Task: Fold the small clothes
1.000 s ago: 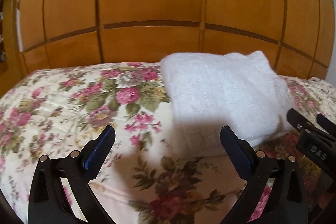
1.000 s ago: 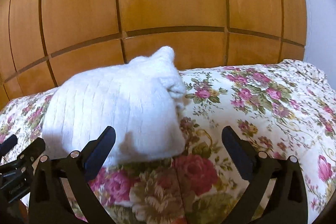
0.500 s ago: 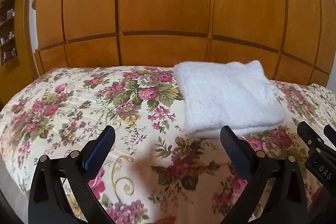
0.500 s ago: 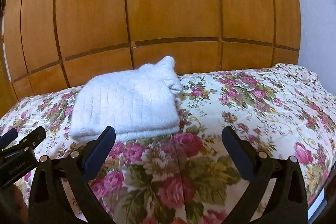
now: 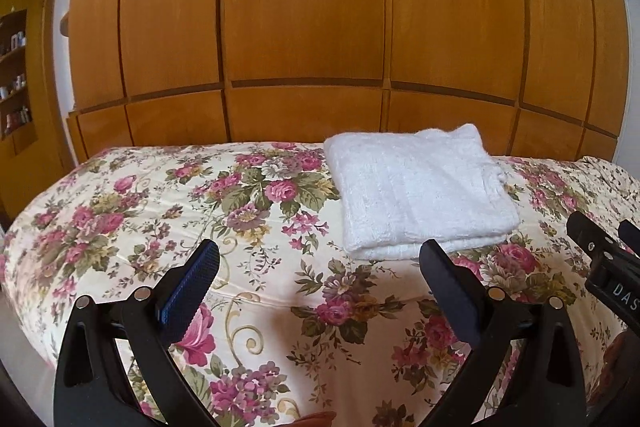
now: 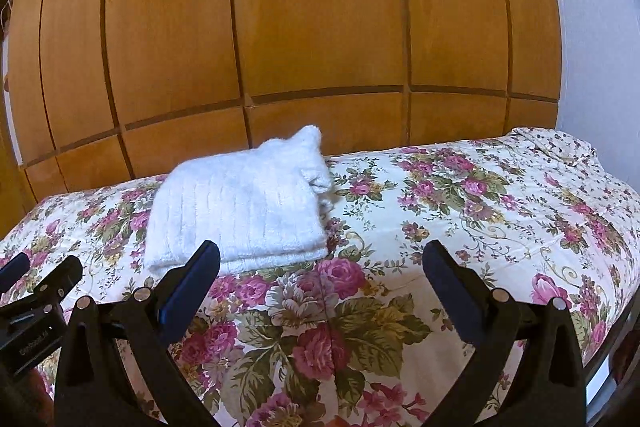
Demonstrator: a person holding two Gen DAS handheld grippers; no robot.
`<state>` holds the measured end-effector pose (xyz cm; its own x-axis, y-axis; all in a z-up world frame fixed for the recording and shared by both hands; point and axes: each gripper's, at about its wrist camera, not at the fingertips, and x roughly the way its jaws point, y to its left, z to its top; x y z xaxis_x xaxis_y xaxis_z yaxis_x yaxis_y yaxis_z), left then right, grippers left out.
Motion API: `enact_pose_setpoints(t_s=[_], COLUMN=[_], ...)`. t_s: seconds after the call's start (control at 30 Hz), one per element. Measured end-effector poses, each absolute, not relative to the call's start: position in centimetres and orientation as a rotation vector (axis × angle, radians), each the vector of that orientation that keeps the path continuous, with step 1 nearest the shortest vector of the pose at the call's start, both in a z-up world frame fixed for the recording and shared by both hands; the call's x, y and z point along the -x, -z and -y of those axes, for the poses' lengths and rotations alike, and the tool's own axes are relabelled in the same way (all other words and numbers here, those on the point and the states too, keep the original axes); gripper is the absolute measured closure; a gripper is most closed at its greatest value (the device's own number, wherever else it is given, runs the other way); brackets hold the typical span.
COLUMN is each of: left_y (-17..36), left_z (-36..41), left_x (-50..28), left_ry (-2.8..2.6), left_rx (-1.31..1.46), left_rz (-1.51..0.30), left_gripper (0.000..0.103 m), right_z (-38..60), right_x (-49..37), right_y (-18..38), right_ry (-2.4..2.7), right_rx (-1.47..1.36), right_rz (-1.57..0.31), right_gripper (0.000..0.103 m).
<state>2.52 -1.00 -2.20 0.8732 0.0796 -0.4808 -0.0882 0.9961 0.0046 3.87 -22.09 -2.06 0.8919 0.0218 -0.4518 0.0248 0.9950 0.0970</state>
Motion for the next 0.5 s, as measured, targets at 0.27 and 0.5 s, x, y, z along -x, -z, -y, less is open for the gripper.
enact_pose_setpoints(t_s=[0.27,0.5], left_y=[2.14,2.17], left_z=[1.04,1.01], left_x=[-2.52,-2.55], left_ry=[-0.085,-0.080], left_rx=[0.019,0.027], left_rz=[-0.503,-0.511], left_gripper=[0.004,0.004], right_z=[22.30,22.14], right_x=[-3.82,-3.85], right_y=[2.04,2.13], right_ry=[0.005,-0.004], right_rx=[-0.103,-0.103], right_rz=[-0.473,-0.481], right_gripper=[0.002,0.002])
